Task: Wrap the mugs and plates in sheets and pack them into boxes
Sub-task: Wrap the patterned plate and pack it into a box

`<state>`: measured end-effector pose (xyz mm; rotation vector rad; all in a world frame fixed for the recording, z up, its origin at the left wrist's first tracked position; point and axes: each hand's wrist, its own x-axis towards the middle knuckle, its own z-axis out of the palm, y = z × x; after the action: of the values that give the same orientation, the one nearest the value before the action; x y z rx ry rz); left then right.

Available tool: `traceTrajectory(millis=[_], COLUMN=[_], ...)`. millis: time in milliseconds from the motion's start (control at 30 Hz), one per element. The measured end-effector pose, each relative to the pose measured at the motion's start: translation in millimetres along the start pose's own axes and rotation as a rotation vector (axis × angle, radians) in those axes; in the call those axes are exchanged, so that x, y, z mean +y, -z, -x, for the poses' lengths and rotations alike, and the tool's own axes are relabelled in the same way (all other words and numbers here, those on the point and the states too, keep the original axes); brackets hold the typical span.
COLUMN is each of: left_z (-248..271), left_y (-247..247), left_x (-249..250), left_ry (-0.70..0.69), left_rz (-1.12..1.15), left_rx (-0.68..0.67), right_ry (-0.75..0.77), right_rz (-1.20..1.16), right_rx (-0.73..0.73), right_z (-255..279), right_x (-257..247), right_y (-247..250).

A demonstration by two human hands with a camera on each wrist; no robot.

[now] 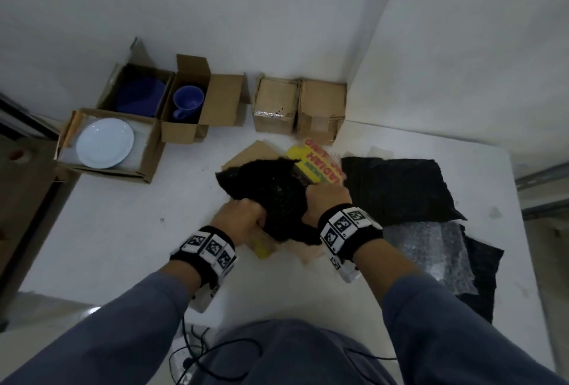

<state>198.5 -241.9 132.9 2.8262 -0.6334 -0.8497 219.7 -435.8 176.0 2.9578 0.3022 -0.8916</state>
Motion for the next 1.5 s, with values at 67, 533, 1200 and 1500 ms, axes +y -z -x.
traceTrajectory(millis=[67, 533, 1200, 1500], left_z=[6.9, -1.4, -66.0, -65.3], left_y=[5.2, -9.0, -41.2, -47.6], left_x=[-13.1, 6.3, 18.6, 17.2], left_ry=[0.037, 0.059, 0.366, 0.330], left_rz=[-0.038, 0.310, 0.011, -0.059], left_rx=[0.020, 0.133, -0.032, -0.044], right_ry=[0.049, 0.271, 0.241, 0.253], right_rz=[0.025, -0.110, 0.063, 0.273], right_rx=[-0.028, 0.155, -0.093, -0.055], right_z=[6.2, 4.0, -76.1, -89.8], right_x=[-8.5, -24.4, -33.8, -35.5], right_y=[-6.3, -16.2, -54.1, -62.5])
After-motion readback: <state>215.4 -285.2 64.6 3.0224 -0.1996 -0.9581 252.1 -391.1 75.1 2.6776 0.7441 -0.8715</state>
